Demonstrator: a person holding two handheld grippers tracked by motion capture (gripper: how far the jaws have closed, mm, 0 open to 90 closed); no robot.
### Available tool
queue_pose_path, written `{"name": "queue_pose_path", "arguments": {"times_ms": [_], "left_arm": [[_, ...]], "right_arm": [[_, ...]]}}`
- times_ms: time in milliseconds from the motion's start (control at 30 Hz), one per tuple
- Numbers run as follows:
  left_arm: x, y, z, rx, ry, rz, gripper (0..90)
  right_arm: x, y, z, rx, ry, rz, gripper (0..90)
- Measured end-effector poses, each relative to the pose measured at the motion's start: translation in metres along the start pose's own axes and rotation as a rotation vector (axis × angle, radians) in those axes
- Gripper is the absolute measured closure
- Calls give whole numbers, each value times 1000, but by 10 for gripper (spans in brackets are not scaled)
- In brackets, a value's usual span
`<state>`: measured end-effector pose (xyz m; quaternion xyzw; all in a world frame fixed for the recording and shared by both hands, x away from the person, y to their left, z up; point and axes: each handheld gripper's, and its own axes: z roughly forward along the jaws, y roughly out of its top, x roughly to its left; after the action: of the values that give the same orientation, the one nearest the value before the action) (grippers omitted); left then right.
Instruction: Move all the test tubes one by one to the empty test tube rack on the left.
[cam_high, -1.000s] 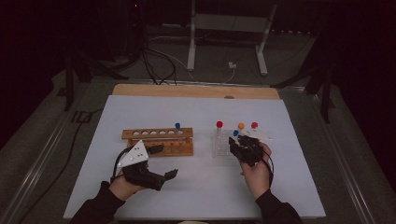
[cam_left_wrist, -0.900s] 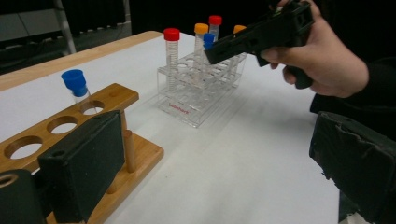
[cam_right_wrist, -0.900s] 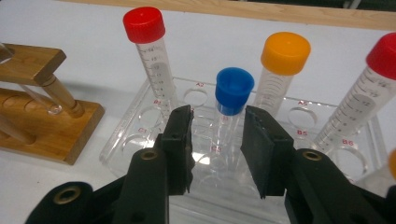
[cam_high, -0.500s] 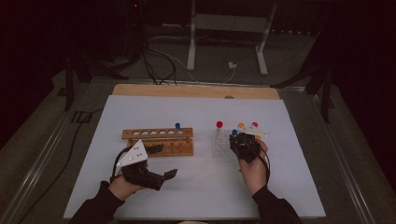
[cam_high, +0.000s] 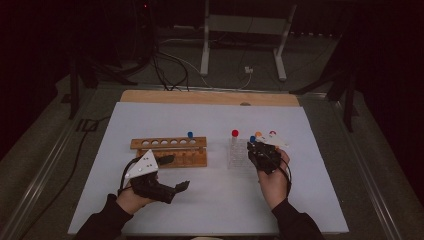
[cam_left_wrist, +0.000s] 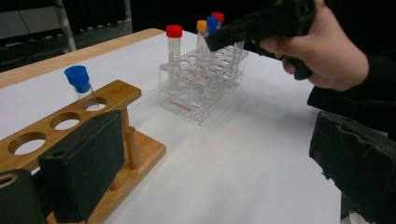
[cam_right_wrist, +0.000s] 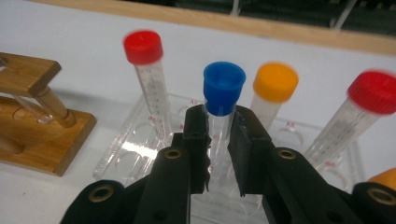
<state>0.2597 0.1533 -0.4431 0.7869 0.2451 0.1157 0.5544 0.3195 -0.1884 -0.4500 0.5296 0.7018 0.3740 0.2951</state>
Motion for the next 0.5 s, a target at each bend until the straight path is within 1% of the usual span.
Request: {"name": "queue_pose_path", "arguments": {"times_ms": [100,200,233,300,333,500], "left_arm": [[0,0,0,0,1,0,44],[0,0,0,-1,3,0,44],[1,0,-1,-1,2,-3,44],[1,0,-1,0,2,2,44],[1,1,-1,1,0,1,45],[1,1,-1,3,-6,2,45]], "right_arm": [[1,2,-6,-33,-4,-28,771],[3,5,-14,-69,5,-47,771],[4,6,-16,-79,4,-61,771],[4,8,-21,-102,10,-65,771],[4,9,-24,-113,12,-76,771],[5,14,-34,-130,59,-77,771]]}}
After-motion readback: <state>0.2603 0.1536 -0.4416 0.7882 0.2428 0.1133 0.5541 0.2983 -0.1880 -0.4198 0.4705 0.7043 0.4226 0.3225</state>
